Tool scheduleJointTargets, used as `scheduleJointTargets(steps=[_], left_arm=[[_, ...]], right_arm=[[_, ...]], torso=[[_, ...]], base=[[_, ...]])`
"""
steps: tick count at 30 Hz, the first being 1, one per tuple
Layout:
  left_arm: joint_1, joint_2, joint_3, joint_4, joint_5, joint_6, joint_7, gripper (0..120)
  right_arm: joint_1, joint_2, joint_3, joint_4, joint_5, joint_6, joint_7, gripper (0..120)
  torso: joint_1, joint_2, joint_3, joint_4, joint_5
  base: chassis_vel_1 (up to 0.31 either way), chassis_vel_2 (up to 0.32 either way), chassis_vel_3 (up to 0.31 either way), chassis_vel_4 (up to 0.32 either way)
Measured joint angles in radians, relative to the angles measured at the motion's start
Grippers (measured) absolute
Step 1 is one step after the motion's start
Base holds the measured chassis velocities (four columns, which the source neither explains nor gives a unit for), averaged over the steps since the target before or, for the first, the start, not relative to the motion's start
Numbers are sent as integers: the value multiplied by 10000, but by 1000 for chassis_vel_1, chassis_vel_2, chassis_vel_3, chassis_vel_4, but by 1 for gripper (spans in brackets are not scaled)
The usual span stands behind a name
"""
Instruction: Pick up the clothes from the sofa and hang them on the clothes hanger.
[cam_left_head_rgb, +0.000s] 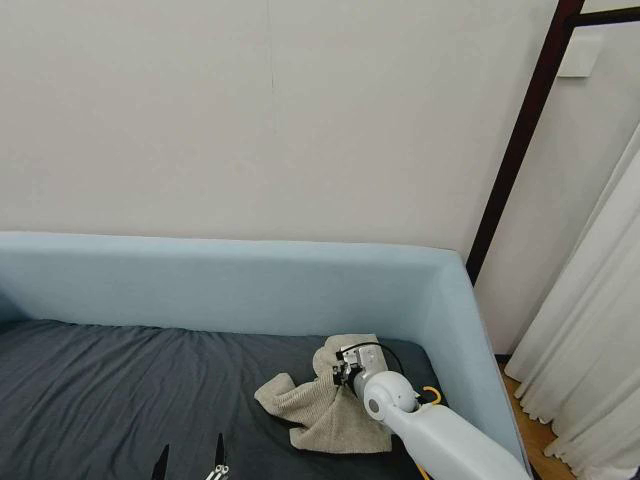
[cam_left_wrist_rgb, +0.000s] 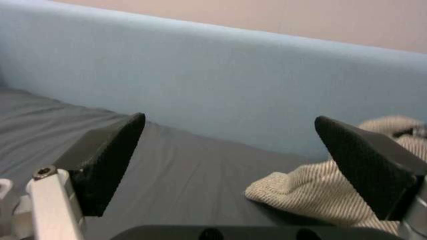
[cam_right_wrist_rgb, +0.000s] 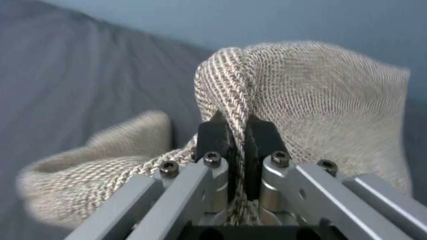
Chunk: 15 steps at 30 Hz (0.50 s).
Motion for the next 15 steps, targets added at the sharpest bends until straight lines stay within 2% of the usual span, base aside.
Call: scheduleJointTargets(steps=[5,8,15], left_arm=[[-60,-81,12,38,-32,1,-45,100],[-73,-121,23,48,-36,2,-54,100],[-97,-234,-9,24,-62,3,-112,100]], right_arm=[[550,-429,-22,1398,368,185,-125,2],[915,-462,-22,1741,567,189,-168,2],[3004,-193,-204,2568,1780,55,161,2]], torso=[[0,0,0,0,0],[0,-1,1,0,1],[0,-1,0,4,-2]], base=[[0,0,0,0],[0,0,0,0],[0,0,0,0]])
